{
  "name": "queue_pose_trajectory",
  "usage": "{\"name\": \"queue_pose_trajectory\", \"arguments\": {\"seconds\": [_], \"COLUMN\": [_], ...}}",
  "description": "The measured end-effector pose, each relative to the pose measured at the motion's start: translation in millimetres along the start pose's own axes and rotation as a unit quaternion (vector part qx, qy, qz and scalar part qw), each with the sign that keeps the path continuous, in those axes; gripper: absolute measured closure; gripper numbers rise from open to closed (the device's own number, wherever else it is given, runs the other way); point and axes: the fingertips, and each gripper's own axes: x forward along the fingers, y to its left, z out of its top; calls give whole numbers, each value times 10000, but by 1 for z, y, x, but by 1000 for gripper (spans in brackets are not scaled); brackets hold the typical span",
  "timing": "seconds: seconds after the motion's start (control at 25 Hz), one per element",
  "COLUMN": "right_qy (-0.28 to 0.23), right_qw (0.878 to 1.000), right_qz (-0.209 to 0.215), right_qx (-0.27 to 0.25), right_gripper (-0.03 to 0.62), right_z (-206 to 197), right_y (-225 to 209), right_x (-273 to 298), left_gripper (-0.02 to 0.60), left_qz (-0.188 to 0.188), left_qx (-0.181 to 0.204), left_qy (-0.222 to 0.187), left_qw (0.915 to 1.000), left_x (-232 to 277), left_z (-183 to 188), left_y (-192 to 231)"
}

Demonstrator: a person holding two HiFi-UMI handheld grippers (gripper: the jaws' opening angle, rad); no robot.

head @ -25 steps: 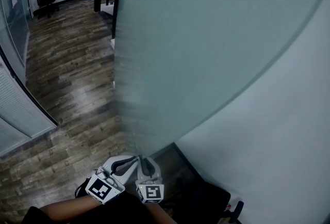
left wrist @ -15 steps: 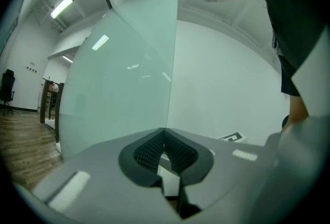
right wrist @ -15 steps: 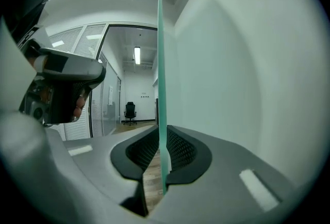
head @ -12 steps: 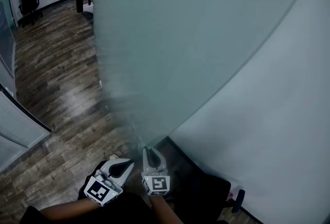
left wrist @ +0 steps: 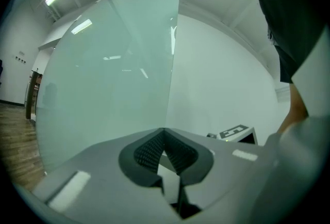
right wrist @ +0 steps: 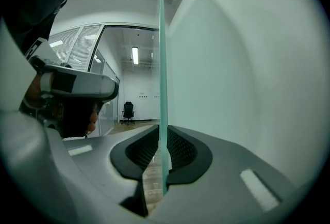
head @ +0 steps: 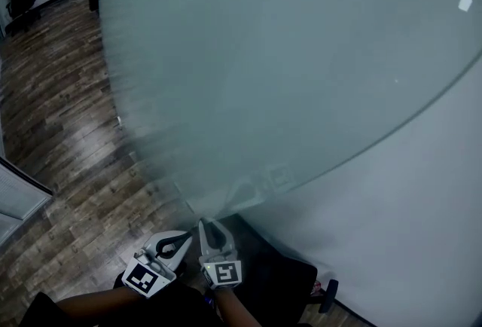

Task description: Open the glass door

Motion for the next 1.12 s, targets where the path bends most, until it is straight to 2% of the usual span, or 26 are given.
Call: {"name": "queue_pose_trajectory", "arguments": {"seconds": [0.16,0.44,0.76,0.92,1.12], "right_qy": [135,-24,21,-2,83], "right_qw": [9998,9996,9998,9993,9973], "right_qz": [106,257,176,328,670], "right_qx": [-115,-93,-60,-169,-297], "right_gripper": [542,540,534,533,539], "right_z": [-4,4,-1,15,14], "right_y": [-23,-58,-106,-115,-134], "right_x": [9,11,27,23,38], "left_gripper": [581,581,581,581,581], "left_qz": [-15,-6,-39,189,441], "left_qx": [-138,-284,-192,-351,-245], "left_qy": [83,157,219,96,73], "left_qw": [9999,9995,9996,9992,9987], "left_x": [30,68,94,103,137], "left_z": [-8,-14,-10,3,1], "left_y": [8,8,13,7,18]}}
